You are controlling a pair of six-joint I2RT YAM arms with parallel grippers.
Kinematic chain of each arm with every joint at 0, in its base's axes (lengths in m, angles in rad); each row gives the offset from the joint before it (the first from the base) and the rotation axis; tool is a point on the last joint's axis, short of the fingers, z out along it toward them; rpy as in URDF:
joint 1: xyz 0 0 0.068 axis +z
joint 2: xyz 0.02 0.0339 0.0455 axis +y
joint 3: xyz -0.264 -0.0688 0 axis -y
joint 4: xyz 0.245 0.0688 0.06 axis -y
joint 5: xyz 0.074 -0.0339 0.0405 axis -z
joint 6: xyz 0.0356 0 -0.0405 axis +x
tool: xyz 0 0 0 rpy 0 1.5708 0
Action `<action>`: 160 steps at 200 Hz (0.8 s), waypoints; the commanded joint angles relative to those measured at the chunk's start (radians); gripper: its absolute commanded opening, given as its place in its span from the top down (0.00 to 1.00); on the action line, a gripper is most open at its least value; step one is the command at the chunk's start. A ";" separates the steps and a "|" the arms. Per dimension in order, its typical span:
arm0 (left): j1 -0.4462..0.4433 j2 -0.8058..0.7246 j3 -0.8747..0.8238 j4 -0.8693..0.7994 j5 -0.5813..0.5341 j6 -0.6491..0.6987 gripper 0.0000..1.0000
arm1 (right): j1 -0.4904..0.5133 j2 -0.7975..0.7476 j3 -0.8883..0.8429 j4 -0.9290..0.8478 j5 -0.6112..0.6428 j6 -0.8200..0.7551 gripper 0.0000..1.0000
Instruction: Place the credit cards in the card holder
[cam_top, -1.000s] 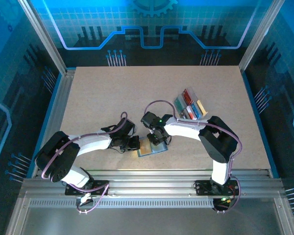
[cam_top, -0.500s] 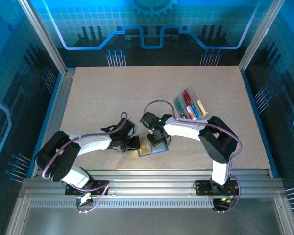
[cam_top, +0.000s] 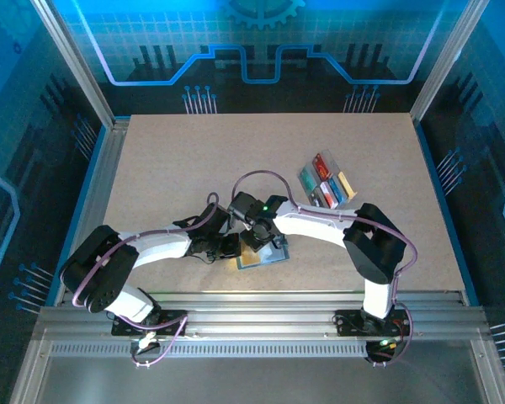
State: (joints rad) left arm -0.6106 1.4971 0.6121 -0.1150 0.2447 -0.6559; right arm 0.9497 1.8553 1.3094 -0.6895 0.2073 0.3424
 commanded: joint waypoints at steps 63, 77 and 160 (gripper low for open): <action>0.007 0.026 -0.041 -0.015 -0.005 -0.022 1.00 | -0.087 -0.177 -0.152 0.098 -0.294 0.081 0.65; 0.007 0.024 -0.043 -0.016 -0.005 -0.022 1.00 | -0.104 -0.230 -0.178 0.069 -0.268 0.096 0.61; 0.007 0.007 -0.046 -0.024 -0.008 -0.023 1.00 | -0.206 -0.308 -0.366 0.066 -0.331 0.221 0.49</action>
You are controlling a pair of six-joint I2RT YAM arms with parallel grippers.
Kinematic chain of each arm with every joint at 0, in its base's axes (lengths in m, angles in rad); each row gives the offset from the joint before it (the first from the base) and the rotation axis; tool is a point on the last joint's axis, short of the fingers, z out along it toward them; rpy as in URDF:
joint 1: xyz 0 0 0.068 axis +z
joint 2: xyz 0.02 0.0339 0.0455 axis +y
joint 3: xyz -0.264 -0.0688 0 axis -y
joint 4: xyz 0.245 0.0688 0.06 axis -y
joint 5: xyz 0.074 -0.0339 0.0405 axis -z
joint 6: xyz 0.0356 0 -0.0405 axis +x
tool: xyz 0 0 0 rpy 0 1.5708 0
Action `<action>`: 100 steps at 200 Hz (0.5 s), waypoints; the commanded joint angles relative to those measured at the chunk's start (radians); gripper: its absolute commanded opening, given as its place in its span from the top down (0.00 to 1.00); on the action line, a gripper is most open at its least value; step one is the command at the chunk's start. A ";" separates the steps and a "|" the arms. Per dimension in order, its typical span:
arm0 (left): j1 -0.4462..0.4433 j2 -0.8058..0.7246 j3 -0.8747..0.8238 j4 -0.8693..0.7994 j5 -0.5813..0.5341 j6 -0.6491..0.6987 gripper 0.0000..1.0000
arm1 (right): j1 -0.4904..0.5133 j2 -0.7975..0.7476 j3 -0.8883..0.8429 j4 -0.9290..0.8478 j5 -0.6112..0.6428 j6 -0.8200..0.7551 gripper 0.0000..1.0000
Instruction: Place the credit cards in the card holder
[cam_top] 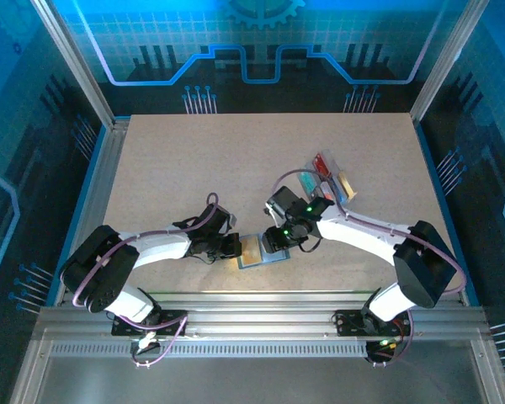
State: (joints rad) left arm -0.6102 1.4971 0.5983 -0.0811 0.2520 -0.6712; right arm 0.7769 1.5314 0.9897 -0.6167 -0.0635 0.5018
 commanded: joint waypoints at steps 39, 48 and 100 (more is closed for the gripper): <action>0.006 0.006 -0.035 -0.056 -0.016 -0.008 1.00 | -0.045 0.037 -0.057 0.039 -0.109 0.072 0.49; 0.007 0.008 -0.035 -0.055 -0.016 -0.008 1.00 | -0.045 0.043 -0.053 0.058 -0.132 0.073 0.50; 0.006 -0.014 -0.035 -0.068 -0.020 -0.008 1.00 | -0.048 0.111 -0.008 0.062 -0.174 0.080 0.56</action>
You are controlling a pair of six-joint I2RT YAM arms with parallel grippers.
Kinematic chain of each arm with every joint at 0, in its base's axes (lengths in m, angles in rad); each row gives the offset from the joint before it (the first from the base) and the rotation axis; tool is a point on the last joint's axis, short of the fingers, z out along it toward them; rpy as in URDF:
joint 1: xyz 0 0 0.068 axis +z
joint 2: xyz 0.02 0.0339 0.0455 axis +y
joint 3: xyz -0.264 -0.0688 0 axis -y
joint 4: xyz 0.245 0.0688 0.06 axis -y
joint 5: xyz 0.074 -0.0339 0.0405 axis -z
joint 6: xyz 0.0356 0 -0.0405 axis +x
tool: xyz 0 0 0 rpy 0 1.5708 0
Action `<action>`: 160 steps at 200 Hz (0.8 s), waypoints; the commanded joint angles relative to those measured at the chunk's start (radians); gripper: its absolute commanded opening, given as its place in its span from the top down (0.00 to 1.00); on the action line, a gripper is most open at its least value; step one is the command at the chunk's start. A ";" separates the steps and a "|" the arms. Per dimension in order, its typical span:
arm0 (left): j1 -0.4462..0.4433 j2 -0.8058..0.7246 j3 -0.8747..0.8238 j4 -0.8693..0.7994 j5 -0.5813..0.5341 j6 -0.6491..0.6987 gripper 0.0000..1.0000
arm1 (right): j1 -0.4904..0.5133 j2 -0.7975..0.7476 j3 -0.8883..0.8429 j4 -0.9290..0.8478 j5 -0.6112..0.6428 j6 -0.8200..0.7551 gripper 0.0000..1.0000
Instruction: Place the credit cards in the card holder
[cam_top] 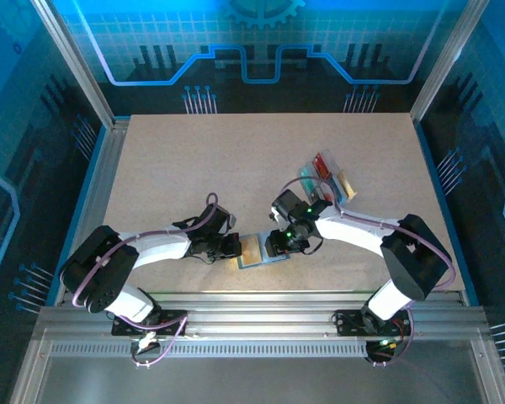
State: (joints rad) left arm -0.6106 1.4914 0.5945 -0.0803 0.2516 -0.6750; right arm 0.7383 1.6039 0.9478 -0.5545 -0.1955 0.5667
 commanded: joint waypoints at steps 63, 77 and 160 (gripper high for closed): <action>0.007 0.000 -0.035 -0.062 -0.018 -0.005 1.00 | -0.009 -0.011 0.020 0.067 -0.116 0.022 0.68; 0.006 0.001 -0.035 -0.060 -0.017 -0.005 1.00 | -0.009 -0.018 0.015 0.081 -0.134 0.022 0.67; 0.007 0.015 -0.028 -0.053 -0.012 -0.005 1.00 | 0.005 0.031 0.015 0.059 -0.063 0.055 0.63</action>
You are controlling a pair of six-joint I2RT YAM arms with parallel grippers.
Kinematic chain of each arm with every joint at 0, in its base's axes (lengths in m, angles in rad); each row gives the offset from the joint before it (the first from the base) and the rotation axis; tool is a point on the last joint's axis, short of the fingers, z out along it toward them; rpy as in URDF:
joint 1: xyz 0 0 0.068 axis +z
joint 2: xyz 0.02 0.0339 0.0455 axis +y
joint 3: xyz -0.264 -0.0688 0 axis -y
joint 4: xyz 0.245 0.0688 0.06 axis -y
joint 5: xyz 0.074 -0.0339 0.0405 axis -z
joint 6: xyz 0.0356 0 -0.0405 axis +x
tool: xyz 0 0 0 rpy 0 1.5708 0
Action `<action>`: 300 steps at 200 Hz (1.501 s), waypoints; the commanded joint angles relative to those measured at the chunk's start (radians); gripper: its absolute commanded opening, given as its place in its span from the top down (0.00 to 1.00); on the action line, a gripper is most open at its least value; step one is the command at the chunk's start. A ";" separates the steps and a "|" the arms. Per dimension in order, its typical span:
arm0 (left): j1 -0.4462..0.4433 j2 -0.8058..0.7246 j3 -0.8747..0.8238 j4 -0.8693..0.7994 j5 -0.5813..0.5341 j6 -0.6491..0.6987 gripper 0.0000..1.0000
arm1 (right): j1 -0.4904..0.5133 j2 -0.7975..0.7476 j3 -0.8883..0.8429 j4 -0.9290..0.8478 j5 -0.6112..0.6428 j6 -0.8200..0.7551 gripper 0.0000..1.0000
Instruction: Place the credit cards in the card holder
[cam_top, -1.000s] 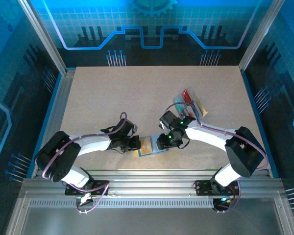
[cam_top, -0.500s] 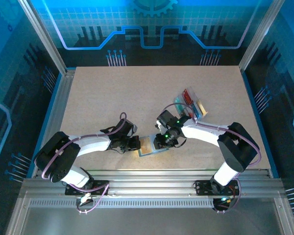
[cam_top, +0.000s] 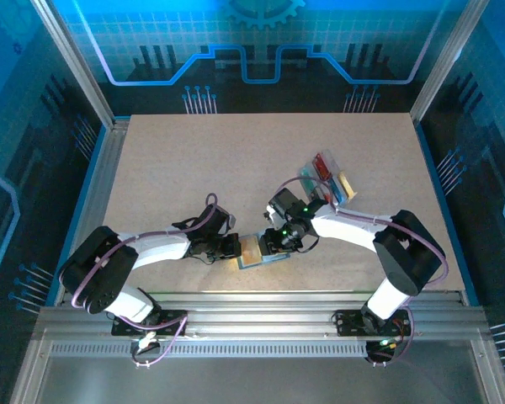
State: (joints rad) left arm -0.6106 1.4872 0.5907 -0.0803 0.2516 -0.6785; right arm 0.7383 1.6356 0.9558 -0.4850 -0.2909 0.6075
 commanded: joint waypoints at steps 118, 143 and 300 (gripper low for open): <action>0.006 0.010 -0.006 -0.065 -0.006 -0.006 1.00 | 0.165 0.131 0.193 -0.044 0.125 -0.072 0.87; 0.014 -0.018 -0.006 -0.082 0.001 -0.018 1.00 | 0.146 0.136 0.169 0.015 0.042 -0.067 0.73; 0.221 -0.295 -0.055 -0.188 0.122 -0.032 0.91 | 0.019 0.015 0.120 -0.063 0.119 -0.091 0.64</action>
State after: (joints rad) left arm -0.4023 1.2011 0.5526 -0.2283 0.3439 -0.7116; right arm 0.7929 1.6691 1.0916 -0.4847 -0.2657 0.5098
